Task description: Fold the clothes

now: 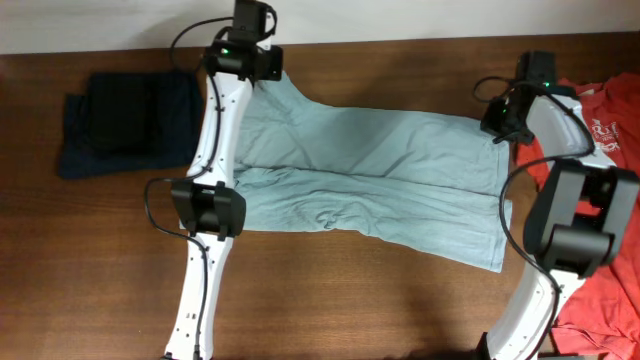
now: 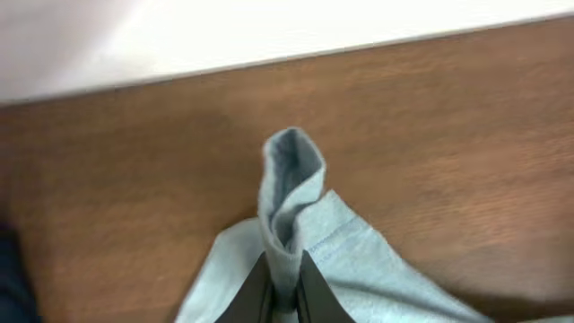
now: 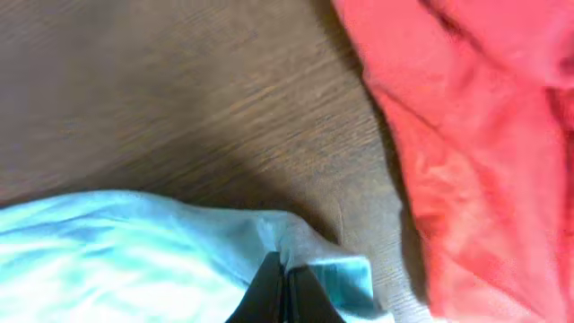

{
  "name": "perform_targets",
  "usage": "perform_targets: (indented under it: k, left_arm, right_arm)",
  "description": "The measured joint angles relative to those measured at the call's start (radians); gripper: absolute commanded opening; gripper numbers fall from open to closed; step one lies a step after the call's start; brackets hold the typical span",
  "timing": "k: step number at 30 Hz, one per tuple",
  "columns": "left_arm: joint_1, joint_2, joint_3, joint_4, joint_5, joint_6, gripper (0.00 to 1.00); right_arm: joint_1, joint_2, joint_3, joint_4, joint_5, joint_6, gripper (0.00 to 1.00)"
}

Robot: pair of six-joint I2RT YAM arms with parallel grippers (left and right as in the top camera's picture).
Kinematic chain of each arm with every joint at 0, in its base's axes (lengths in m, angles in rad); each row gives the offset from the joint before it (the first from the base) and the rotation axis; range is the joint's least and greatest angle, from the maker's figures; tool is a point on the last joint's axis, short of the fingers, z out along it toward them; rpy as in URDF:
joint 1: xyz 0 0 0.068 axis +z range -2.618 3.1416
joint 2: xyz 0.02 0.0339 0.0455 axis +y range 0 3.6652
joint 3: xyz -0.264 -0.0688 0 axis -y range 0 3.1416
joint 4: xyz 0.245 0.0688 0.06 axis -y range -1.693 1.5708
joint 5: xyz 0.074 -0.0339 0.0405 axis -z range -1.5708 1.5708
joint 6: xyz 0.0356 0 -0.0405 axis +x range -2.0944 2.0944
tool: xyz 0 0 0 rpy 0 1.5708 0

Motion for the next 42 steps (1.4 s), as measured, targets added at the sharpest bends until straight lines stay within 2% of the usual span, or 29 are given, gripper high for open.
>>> perform_targets:
  k: [12, 17, 34, 42]
  left_arm:
    - [0.043, -0.072, 0.0, -0.111, -0.003, 0.0, 0.08]
    - [0.063, -0.158, 0.0, -0.175, -0.003, 0.0, 0.01]
    - [0.075, -0.296, 0.0, -0.495, -0.024, 0.0, 0.01]
    - [0.094, -0.297, 0.0, -0.554, -0.036, -0.001, 0.01]
  right_arm:
    - [0.0, -0.153, 0.0, -0.083, -0.113, -0.035, 0.04]
    - [0.0, -0.24, -0.001, -0.182, -0.115, -0.061, 0.04]
    - [0.0, -0.423, -0.001, -0.435, -0.114, -0.101, 0.04]
    - [0.0, -0.481, -0.001, -0.497, -0.114, -0.119, 0.04]
